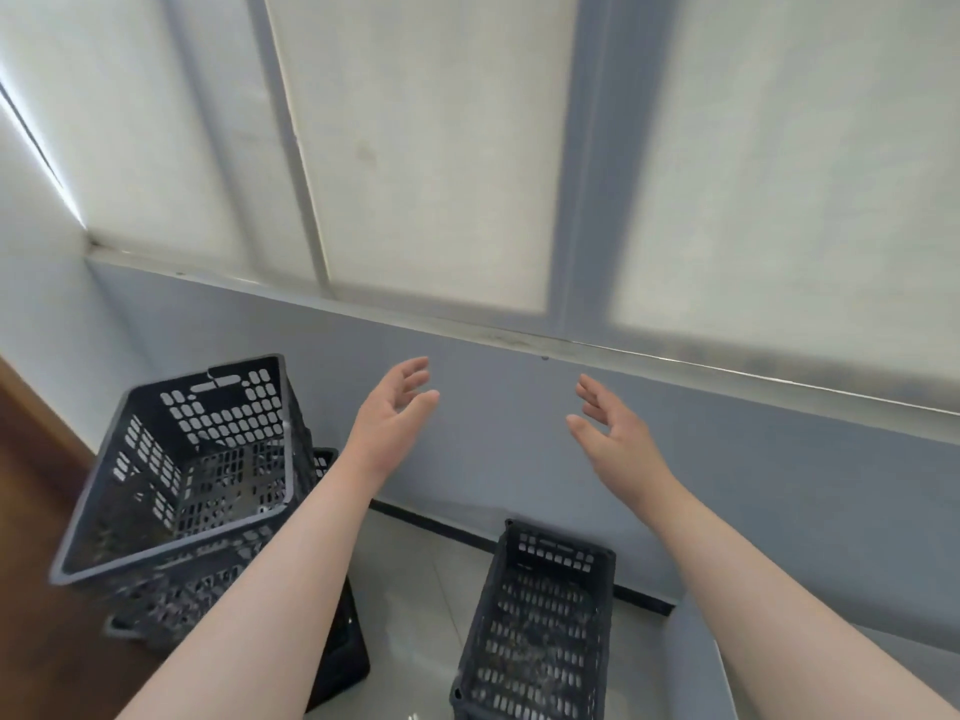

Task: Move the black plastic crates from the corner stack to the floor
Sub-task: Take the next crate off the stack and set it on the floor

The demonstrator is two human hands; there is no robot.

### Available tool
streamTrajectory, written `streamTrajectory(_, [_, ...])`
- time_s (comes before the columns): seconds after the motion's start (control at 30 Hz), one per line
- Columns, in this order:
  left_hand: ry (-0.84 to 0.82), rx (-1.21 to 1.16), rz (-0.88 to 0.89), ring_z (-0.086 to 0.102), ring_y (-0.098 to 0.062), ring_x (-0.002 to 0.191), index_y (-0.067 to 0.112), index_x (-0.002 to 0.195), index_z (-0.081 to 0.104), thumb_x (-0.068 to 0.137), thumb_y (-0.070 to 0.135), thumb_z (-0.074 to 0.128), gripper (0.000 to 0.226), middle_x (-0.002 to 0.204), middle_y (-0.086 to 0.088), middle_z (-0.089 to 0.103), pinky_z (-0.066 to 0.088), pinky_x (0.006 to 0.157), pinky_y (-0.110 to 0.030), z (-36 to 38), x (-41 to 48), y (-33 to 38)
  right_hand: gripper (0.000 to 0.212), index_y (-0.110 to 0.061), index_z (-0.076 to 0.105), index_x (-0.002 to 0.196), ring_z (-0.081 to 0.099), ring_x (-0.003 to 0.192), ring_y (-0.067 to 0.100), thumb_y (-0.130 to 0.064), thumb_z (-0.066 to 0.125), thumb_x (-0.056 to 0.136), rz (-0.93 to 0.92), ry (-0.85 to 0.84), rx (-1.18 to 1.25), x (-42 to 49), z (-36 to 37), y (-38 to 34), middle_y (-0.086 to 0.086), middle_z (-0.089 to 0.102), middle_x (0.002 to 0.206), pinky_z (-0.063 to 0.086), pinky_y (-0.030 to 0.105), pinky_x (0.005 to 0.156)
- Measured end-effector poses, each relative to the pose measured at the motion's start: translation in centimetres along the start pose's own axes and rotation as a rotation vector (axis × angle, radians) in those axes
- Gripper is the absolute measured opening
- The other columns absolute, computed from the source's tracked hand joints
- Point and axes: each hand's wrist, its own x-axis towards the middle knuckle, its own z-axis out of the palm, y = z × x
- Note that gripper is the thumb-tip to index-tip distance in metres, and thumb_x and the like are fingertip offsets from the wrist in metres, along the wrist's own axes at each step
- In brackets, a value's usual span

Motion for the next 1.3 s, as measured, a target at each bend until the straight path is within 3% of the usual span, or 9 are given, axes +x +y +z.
streamTrajectory(0.17, [0.067, 0.063, -0.024, 0.056, 0.0, 0.121, 0.034, 0.135, 0.055, 0.095, 0.028, 0.058, 0.04, 0.13, 0.016, 0.062, 0.042, 0.105, -0.032, -0.5, -1.7, 0.7, 0.054, -0.022, 0.046, 0.156, 0.052, 0.141, 0.016, -0.016, 0.06, 0.104, -0.04, -0.06, 0.071, 1.6, 0.1, -0.6, -0.001, 0.054, 0.155, 0.037, 0.032, 0.114])
streamTrajectory(0.47, [0.297, 0.182, -0.091, 0.059, 0.003, 0.113, 0.033, 0.121, 0.066, 0.098, 0.024, 0.056, 0.027, 0.119, 0.016, 0.069, 0.041, 0.083, -0.013, -8.4, -5.1, 0.6, 0.035, -0.029, 0.059, 0.138, 0.059, 0.129, 0.014, -0.017, 0.06, 0.105, -0.136, -0.281, 0.151, 3.8, 7.7, -4.2, -0.008, 0.062, 0.141, 0.046, 0.036, 0.111])
streamTrajectory(0.67, [0.413, 0.202, -0.112, 0.059, 0.0, 0.114, 0.041, 0.119, 0.063, 0.098, 0.028, 0.056, 0.026, 0.117, 0.018, 0.069, 0.042, 0.087, -0.02, -16.8, -7.0, -1.4, 0.033, -0.028, 0.061, 0.136, 0.06, 0.119, 0.0, -0.015, 0.058, 0.106, -0.16, -0.387, 0.199, 4.7, 15.7, -8.5, -0.008, 0.064, 0.137, 0.044, 0.014, 0.089])
streamTrajectory(0.87, [0.475, 0.214, -0.146, 0.06, -0.001, 0.111, 0.038, 0.127, 0.058, 0.1, 0.029, 0.055, 0.029, 0.119, 0.019, 0.066, 0.042, 0.084, -0.013, -26.9, -8.3, -5.2, 0.032, -0.026, 0.062, 0.136, 0.061, 0.12, 0.0, -0.014, 0.058, 0.106, -0.154, -0.44, 0.224, 5.2, 26.1, -13.2, -0.009, 0.067, 0.135, 0.048, 0.041, 0.112])
streamTrajectory(1.0, [0.518, 0.185, -0.172, 0.061, -0.003, 0.111, 0.04, 0.126, 0.057, 0.1, 0.027, 0.055, 0.029, 0.117, 0.018, 0.068, 0.043, 0.092, -0.02, -33.6, -8.3, -8.5, 0.032, -0.027, 0.063, 0.134, 0.063, 0.106, -0.017, -0.012, 0.058, 0.106, -0.15, -0.447, 0.229, 5.8, 32.8, -15.4, -0.01, 0.068, 0.133, 0.049, 0.043, 0.112])
streamTrajectory(1.13, [0.567, 0.146, -0.185, 0.058, -0.005, 0.115, 0.035, 0.129, 0.055, 0.101, 0.026, 0.054, 0.03, 0.125, 0.015, 0.065, 0.043, 0.098, -0.025, -37.8, -7.3, -11.6, 0.032, -0.03, 0.061, 0.133, 0.062, 0.102, -0.021, -0.012, 0.057, 0.106, -0.127, -0.45, 0.23, 6.5, 37.6, -16.2, -0.009, 0.066, 0.135, 0.05, 0.037, 0.108])
streamTrajectory(1.3, [0.554, 0.081, -0.2, 0.054, 0.002, 0.117, 0.034, 0.138, 0.052, 0.103, 0.026, 0.05, 0.036, 0.135, 0.015, 0.059, 0.038, 0.094, -0.016, -40.1, -4.4, -14.3, 0.04, -0.026, 0.057, 0.145, 0.059, 0.121, -0.009, -0.014, 0.056, 0.107, -0.076, -0.459, 0.203, 7.7, 41.4, -15.9, -0.008, 0.064, 0.141, 0.047, 0.041, 0.115])
